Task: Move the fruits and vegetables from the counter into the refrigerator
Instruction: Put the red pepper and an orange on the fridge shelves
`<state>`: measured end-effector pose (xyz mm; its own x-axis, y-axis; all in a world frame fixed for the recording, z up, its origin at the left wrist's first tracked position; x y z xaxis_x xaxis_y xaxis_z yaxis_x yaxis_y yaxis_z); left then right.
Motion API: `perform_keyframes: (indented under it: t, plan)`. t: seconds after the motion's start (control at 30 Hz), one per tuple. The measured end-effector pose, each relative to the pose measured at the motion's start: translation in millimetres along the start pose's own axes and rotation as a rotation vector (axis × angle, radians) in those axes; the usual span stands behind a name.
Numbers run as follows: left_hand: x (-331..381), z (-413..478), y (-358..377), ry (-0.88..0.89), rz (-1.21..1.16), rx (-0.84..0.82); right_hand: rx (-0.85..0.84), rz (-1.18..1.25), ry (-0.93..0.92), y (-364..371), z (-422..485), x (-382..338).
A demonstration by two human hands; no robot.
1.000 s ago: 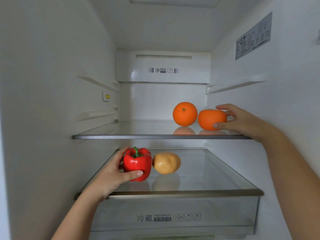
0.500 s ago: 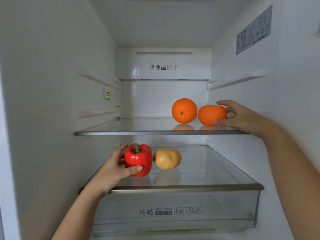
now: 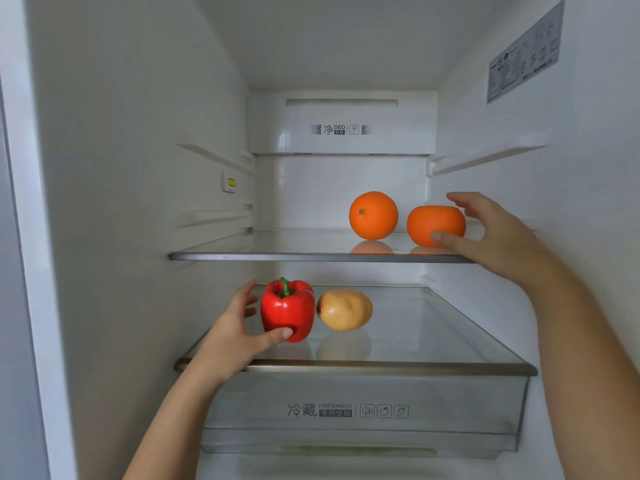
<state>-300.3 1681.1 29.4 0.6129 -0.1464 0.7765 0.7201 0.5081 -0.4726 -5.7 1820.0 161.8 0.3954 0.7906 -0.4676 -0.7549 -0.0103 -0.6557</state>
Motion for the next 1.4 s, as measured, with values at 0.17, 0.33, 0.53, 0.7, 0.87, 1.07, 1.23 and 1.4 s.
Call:
perform_keyframes:
  t: [0.17, 0.33, 0.53, 0.7, 0.87, 1.07, 1.23, 1.4]
  plan:
    - [13, -28, -1, 0.021, 0.231, 0.138, 0.189, -0.076, -0.173, 17, -34, -37]
    - [34, -61, 5, 0.089, 0.380, 0.220, 0.172, -0.096, -0.326, 56, -64, -71]
    - [59, -107, 0, 0.149, 0.654, 0.300, 0.052, -0.001, -0.417, 114, -90, -101]
    - [72, -162, -17, 0.160, 0.744, 0.395, -0.026, 0.133, -0.486, 156, -122, -124]
    - [66, -219, -29, 0.118, 0.817, 0.413, -0.126, 0.168, -0.602, 201, -151, -158]
    - [48, -290, -70, -0.043, 0.911, 0.478, -0.192, 0.201, -0.725, 241, -194, -221]
    - [41, -358, -114, -0.172, 0.985, 0.511, -0.180, 0.275, -0.766, 260, -233, -286]
    - [43, -451, -164, -0.335, 1.083, 0.579, -0.282, 0.389, -0.889, 292, -286, -377]
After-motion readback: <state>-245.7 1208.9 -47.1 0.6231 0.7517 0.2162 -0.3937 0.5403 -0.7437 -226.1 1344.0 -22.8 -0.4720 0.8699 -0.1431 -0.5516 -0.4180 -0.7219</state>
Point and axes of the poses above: each hand's wrist, its own z-axis towards the middle knuckle, its own y-axis out of the palm, x = y × z, the point moved 8 cm from there along z, towards the middle knuckle, and after that the axes turned 12 degrees about -x, right-handed, at the moved point
